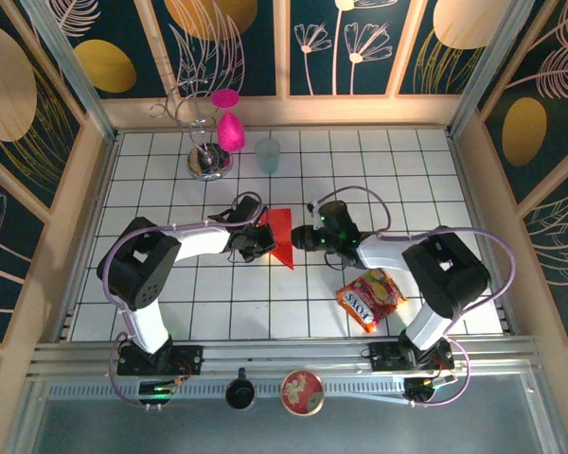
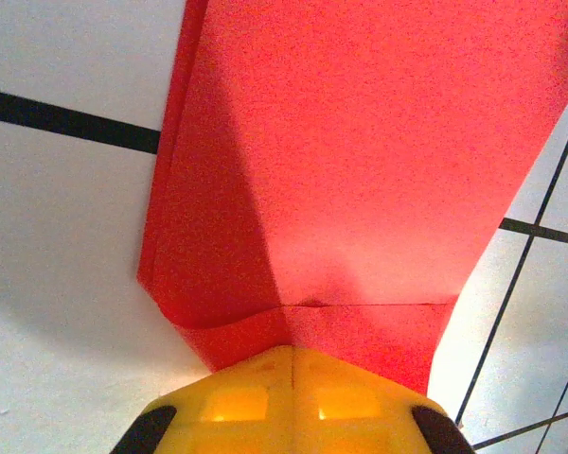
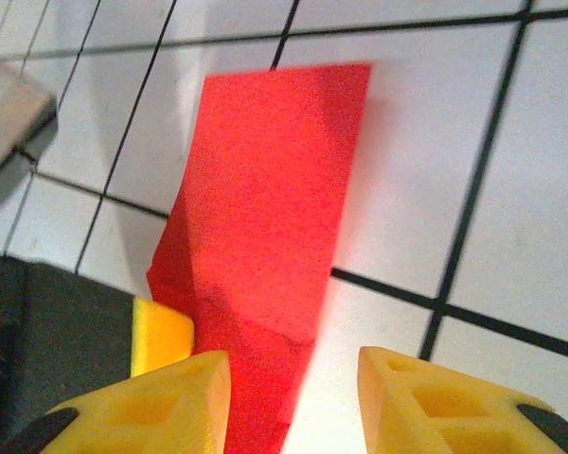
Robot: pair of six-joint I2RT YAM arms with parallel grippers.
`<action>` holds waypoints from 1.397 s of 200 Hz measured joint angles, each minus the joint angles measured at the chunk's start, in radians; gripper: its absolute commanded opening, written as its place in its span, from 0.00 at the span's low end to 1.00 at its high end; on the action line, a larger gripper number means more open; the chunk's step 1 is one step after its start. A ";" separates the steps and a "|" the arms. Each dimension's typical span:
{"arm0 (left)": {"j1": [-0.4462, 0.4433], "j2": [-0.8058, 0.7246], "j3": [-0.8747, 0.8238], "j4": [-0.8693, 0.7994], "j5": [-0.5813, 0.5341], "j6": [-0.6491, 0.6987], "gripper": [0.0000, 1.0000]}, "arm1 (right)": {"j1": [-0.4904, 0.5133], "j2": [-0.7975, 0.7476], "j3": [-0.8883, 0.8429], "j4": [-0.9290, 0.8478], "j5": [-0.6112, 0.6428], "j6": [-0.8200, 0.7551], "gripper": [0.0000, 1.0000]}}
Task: Fold a paper plane with a square sheet of paper (pick it up from the middle)
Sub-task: Third fold the triangle at the center of the table.
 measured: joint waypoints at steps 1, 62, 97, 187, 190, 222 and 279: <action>0.000 0.000 0.000 0.000 0.000 0.000 0.04 | -0.001 -0.001 0.001 -0.002 0.000 0.002 0.37; 0.000 0.000 0.000 0.000 0.000 0.000 0.03 | 0.022 -0.029 0.016 -0.079 -0.116 0.055 0.13; 0.000 0.000 0.000 0.002 0.001 0.000 0.03 | 0.082 0.009 0.030 -0.082 -0.195 0.062 0.06; 0.000 0.000 0.000 0.004 0.008 0.000 0.03 | 0.101 0.129 0.103 -0.106 -0.231 0.056 0.03; 0.000 0.000 0.000 0.004 0.008 0.000 0.03 | 0.101 0.131 0.105 -0.107 -0.231 0.055 0.03; 0.000 0.000 0.000 0.005 0.008 0.000 0.03 | 0.101 0.146 0.110 -0.115 -0.225 0.053 0.03; 0.000 0.000 0.004 0.003 0.015 0.001 0.04 | 0.101 0.163 0.110 -0.130 -0.215 0.045 0.02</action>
